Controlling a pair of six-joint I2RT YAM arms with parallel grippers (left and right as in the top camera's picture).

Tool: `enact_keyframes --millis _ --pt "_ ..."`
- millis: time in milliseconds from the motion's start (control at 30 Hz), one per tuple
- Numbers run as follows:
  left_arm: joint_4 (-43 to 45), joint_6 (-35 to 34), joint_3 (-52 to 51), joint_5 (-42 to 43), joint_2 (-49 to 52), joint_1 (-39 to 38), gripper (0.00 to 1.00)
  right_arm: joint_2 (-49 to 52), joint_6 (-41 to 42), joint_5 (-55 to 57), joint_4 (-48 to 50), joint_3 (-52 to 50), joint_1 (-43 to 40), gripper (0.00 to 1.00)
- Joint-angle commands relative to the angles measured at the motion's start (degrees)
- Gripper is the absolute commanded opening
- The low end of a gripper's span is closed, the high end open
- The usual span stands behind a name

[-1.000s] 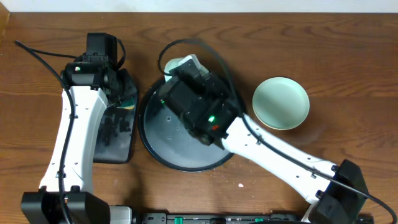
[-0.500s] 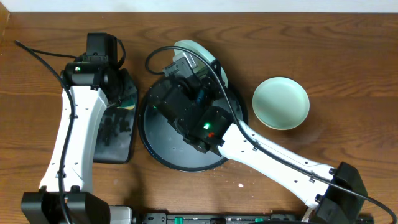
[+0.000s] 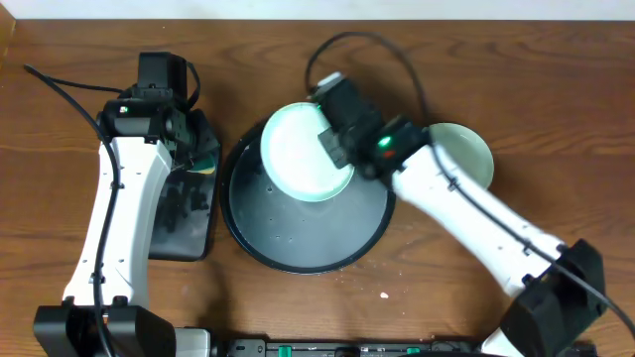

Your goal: Clean dirty plates on tray and stack at the side

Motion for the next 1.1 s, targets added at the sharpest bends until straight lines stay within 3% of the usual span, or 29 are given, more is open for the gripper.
enact_keyframes --millis 0,100,267,400,600,867,933,1067 --pt "-0.2 0.8 -0.2 -0.3 0.3 0.3 0.08 -1.6 2.3 -27.2 -0.5 0.3 -9.1 0.01" --pt "-0.3 0.8 -0.2 -0.3 0.3 0.3 0.08 -2.1 3.2 -35.0 -1.9 0.3 -17.1 0.01" --pt "-0.3 1.0 -0.4 -0.3 0.3 0.3 0.08 -2.5 4.4 -35.1 -7.2 0.3 -29.0 0.01" --pt "-0.3 1.0 -0.7 -0.3 0.3 0.3 0.08 -2.4 5.2 -22.7 -14.8 0.1 -38.5 0.01" --pt "-0.3 1.0 -0.7 -0.3 0.3 0.3 0.08 -2.4 5.2 -11.0 -15.2 -4.5 -42.6 0.01" --pt "-0.3 1.3 -0.7 -0.3 0.3 0.3 0.08 -2.4 5.2 -8.6 -5.4 -14.7 -42.7 0.03" --pt "-0.3 1.6 -0.7 -0.3 0.3 0.3 0.08 -2.4 5.2 -8.6 -4.3 -16.3 -42.7 0.11" --pt "-0.9 3.5 -0.7 -0.3 0.3 0.3 0.08 -2.4 5.2 -8.7 -4.5 -17.2 -42.7 0.43"
